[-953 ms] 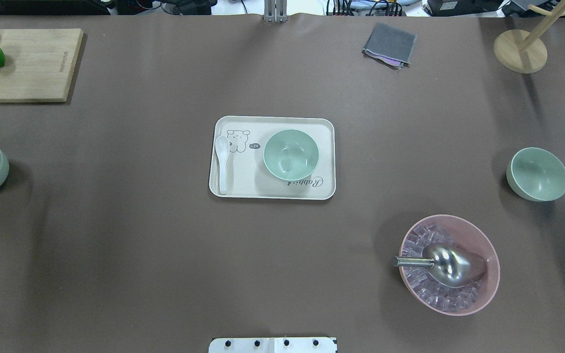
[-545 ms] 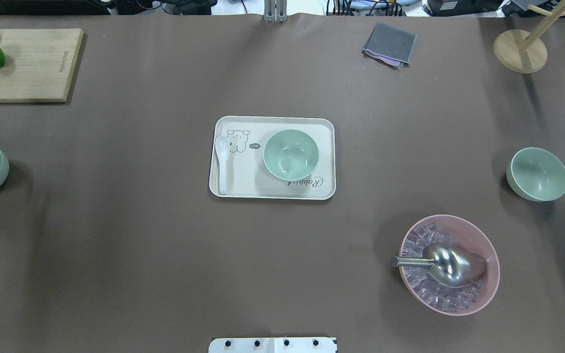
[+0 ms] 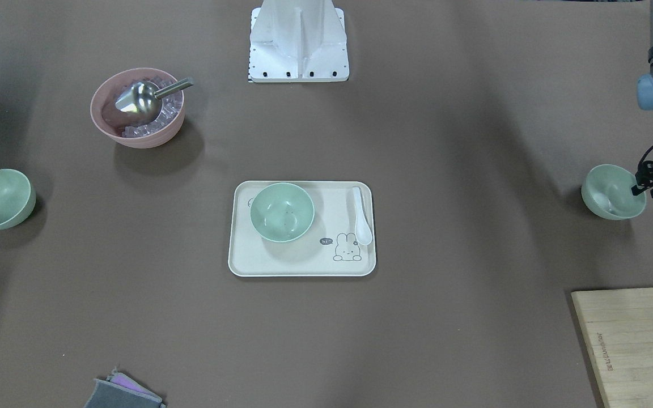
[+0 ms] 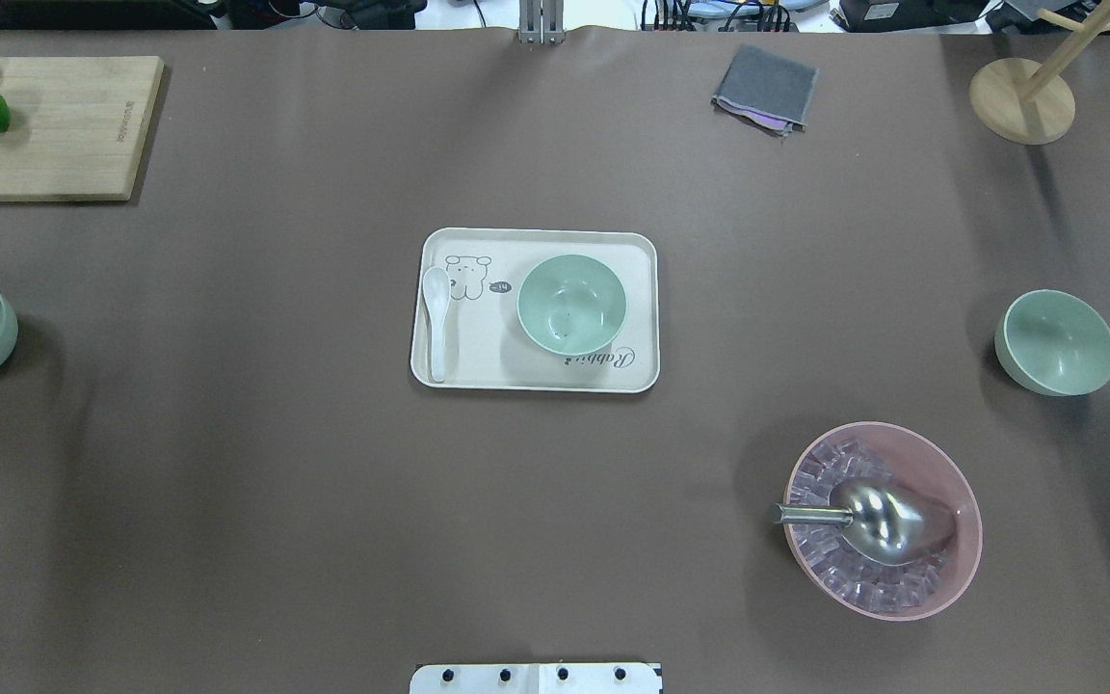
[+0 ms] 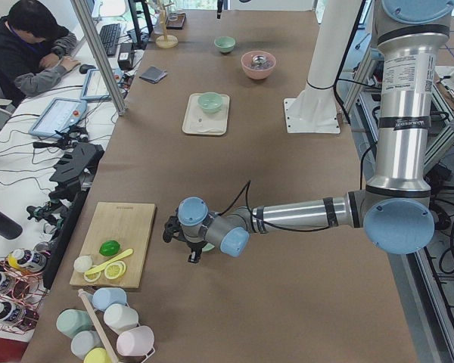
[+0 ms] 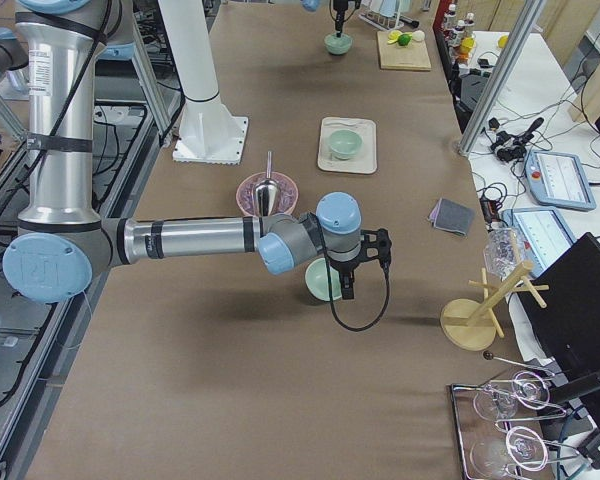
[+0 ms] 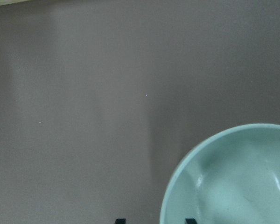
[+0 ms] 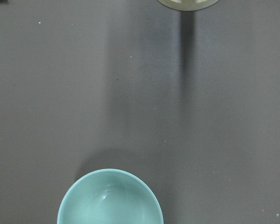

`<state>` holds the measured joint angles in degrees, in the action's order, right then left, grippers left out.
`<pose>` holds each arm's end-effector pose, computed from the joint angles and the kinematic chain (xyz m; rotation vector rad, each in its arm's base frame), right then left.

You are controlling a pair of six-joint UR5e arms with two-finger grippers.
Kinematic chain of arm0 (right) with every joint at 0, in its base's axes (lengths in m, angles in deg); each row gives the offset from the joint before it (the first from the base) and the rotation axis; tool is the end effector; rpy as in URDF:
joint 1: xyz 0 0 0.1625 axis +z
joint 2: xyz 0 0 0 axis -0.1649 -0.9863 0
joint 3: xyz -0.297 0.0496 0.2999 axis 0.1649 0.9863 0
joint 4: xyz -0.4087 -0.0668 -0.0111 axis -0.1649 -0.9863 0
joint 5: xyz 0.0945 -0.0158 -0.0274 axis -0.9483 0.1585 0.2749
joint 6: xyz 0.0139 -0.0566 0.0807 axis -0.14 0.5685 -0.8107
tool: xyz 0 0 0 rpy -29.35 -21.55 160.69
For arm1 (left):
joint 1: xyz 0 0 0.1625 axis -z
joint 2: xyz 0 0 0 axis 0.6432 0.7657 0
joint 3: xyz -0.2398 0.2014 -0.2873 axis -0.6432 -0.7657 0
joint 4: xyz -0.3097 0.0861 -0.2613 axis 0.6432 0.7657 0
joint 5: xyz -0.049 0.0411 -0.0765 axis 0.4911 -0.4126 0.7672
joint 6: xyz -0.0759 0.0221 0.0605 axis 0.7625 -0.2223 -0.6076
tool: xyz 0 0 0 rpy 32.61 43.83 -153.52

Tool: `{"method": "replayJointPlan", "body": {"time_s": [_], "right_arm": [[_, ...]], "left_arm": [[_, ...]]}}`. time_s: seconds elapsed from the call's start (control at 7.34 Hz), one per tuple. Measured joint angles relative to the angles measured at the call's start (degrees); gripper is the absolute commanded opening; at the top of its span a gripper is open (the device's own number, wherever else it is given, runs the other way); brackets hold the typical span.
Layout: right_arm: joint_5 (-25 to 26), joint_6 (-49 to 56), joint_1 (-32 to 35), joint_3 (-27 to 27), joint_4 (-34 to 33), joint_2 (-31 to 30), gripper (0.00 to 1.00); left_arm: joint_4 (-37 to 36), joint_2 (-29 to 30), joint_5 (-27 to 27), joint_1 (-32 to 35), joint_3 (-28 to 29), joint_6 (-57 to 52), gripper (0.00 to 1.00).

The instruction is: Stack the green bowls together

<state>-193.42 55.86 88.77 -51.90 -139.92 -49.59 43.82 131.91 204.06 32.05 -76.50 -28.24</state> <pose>-0.0283 -0.4813 0.5769 0.1866 -0.8791 0.0195 0.0903 -0.4930 0.7083 0.1268 0.8134 0.1516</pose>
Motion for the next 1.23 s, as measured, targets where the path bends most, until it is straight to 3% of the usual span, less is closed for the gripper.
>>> {"method": "replayJointPlan", "body": {"time_s": [0.54, 0.68, 0.95, 1.23], "right_arm": [[-0.02, 0.00, 0.00, -0.03, 0.00, 0.05, 1.00], [-0.03, 0.00, 0.00, -0.03, -0.01, 0.08, 1.00], [-0.03, 0.00, 0.00, -0.03, 0.05, 0.08, 1.00], [-0.03, 0.00, 0.00, -0.03, 0.08, 0.09, 1.00]], "left_arm": [[0.93, 0.23, 1.05, -0.01, -1.20, 0.50, 0.00], [0.45, 0.44, 3.48, -0.01, -2.37, 1.00, 0.00], [-0.33, 0.86, 8.35, 0.05, -6.60, 5.29, 0.00], [-0.50, 1.26, 9.00, 0.06, -12.21, 13.41, 0.00]]}}
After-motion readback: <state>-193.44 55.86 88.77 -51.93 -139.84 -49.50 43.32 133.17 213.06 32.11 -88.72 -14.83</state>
